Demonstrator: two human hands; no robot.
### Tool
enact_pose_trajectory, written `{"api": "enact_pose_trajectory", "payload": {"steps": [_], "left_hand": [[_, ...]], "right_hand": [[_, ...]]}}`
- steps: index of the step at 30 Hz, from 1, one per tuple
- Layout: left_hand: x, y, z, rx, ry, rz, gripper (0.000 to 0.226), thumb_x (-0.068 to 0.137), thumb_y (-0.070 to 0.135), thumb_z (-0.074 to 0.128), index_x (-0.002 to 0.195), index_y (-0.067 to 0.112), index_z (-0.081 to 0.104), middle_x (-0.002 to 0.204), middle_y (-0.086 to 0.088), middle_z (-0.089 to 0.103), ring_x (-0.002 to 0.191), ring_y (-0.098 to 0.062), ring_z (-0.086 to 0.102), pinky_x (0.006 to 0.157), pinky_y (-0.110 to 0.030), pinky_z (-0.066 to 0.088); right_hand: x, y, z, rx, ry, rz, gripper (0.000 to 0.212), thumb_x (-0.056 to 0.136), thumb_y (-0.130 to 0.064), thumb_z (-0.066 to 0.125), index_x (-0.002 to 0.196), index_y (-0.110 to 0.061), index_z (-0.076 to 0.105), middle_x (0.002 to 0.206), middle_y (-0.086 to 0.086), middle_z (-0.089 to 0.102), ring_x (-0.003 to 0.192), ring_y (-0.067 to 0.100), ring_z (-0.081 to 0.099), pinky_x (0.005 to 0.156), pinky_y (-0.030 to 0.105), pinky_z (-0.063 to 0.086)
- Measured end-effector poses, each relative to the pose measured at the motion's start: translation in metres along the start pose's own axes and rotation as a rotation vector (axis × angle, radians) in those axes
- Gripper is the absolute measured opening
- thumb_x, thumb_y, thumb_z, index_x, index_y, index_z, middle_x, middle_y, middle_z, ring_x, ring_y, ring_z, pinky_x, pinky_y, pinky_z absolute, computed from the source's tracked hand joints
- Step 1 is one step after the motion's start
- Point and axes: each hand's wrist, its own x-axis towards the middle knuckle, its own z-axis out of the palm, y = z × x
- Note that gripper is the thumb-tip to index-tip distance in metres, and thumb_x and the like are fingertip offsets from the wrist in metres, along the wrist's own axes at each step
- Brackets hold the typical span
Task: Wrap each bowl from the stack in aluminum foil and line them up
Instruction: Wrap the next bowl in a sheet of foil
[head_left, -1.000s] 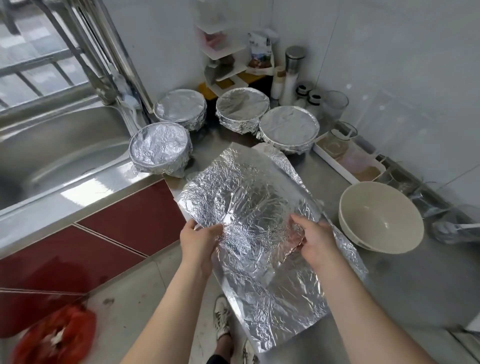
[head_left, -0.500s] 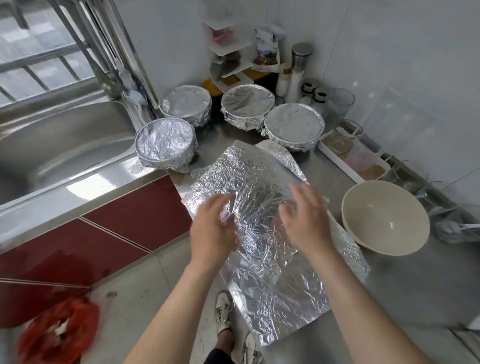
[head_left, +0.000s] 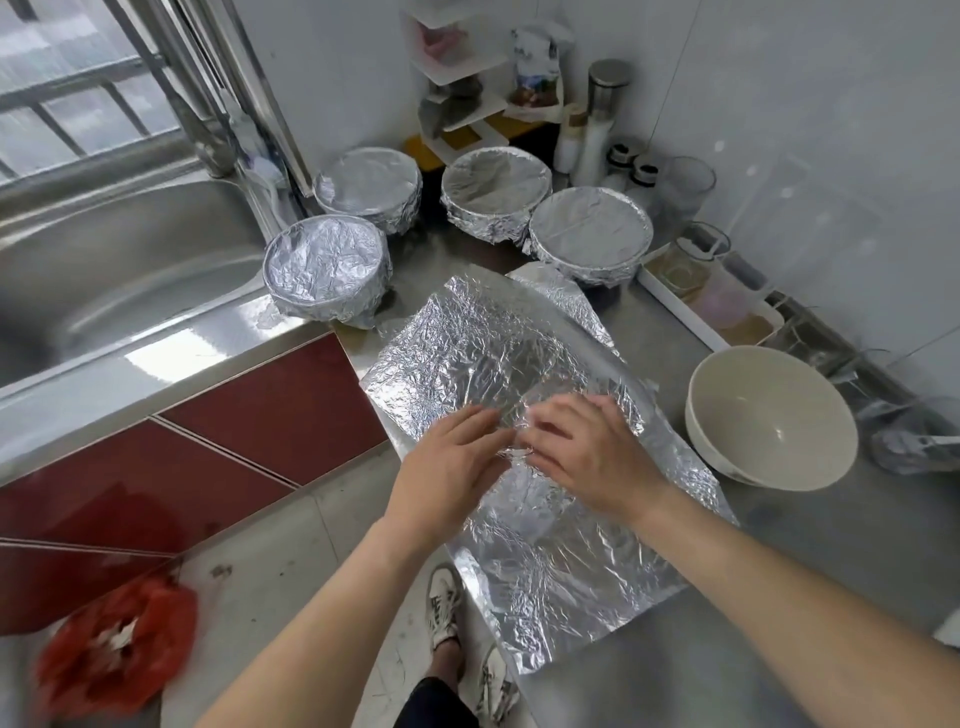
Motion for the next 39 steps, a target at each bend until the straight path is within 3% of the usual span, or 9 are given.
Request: {"api": "enact_pose_trajectory", "payload": {"steps": [2,5,12,17,23,27,31,34,39], "left_hand": [[-0.001,-0.001,0.001,0.005,0.062,0.007,0.028,0.090,0.035,0.062,0.114,0.025,0.071,0.121,0.001,0.066,0.115,-0.023,0.057,0.091,-0.038,0.054],[0.000,-0.002,0.001,0.021,0.093,0.020,0.024,0.087,0.034,0.064,0.107,0.023,0.074,0.110,0.001,0.066,0.104,-0.020,0.057,0.079,-0.037,0.056],[0.003,-0.001,0.001,0.092,0.141,0.064,0.020,0.088,0.030,0.068,0.104,0.020,0.076,0.101,0.001,0.067,0.095,-0.020,0.057,0.073,-0.032,0.055],[0.000,-0.002,-0.002,0.042,0.165,0.062,0.019,0.086,0.028,0.068,0.100,0.020,0.077,0.094,0.002,0.067,0.085,-0.018,0.059,0.059,-0.029,0.052],[0.001,-0.008,-0.005,0.035,0.149,0.052,0.020,0.087,0.030,0.066,0.100,0.021,0.078,0.093,0.005,0.068,0.089,-0.018,0.059,0.063,-0.029,0.052],[0.000,-0.011,-0.004,0.027,0.115,0.063,0.019,0.087,0.028,0.068,0.103,0.022,0.077,0.095,0.005,0.067,0.091,-0.018,0.058,0.064,-0.030,0.054],[0.000,-0.014,-0.004,0.022,0.094,0.063,0.021,0.088,0.030,0.064,0.103,0.023,0.077,0.094,0.005,0.066,0.090,-0.018,0.058,0.059,-0.033,0.054],[0.003,-0.013,-0.004,0.039,0.125,0.085,0.018,0.082,0.025,0.073,0.099,0.022,0.078,0.089,0.006,0.066,0.086,-0.018,0.058,0.057,-0.031,0.053],[0.003,-0.013,0.000,0.064,0.192,0.129,0.018,0.075,0.011,0.082,0.092,0.016,0.078,0.087,0.003,0.068,0.090,-0.016,0.054,0.067,-0.028,0.052]], "right_hand": [[-0.003,0.001,0.003,-0.007,0.056,-0.080,0.016,0.082,-0.023,0.074,0.095,-0.014,0.070,0.100,0.002,0.066,0.096,0.023,0.060,0.080,0.038,0.050],[-0.004,0.004,0.006,0.001,0.046,-0.124,0.014,0.081,-0.015,0.077,0.091,-0.010,0.069,0.090,0.002,0.064,0.084,0.021,0.059,0.071,0.033,0.051],[-0.002,0.009,0.005,0.074,0.036,-0.136,0.020,0.078,-0.006,0.075,0.097,-0.009,0.070,0.090,0.003,0.067,0.082,0.020,0.062,0.068,0.034,0.055],[-0.001,0.011,0.007,0.138,0.072,-0.106,0.023,0.076,-0.002,0.078,0.096,-0.010,0.069,0.090,0.004,0.067,0.083,0.020,0.062,0.068,0.032,0.055],[-0.010,0.018,0.007,0.107,0.053,-0.213,0.016,0.090,-0.019,0.068,0.102,-0.009,0.068,0.101,0.004,0.066,0.093,0.020,0.061,0.074,0.032,0.052],[-0.009,0.022,0.011,0.075,0.052,-0.230,0.022,0.084,-0.010,0.074,0.105,-0.008,0.070,0.103,0.004,0.068,0.095,0.022,0.063,0.074,0.034,0.054],[-0.007,0.021,0.009,0.060,0.055,-0.242,0.021,0.082,-0.004,0.065,0.103,-0.007,0.070,0.099,0.006,0.067,0.092,0.023,0.063,0.073,0.034,0.056],[-0.004,0.019,0.008,0.061,0.051,-0.226,0.017,0.084,-0.008,0.062,0.098,-0.005,0.070,0.092,0.007,0.066,0.085,0.023,0.063,0.068,0.034,0.057],[-0.001,0.012,0.012,0.039,0.096,-0.199,0.010,0.085,-0.006,0.061,0.092,-0.004,0.068,0.085,0.007,0.065,0.078,0.022,0.061,0.067,0.032,0.055]]}}
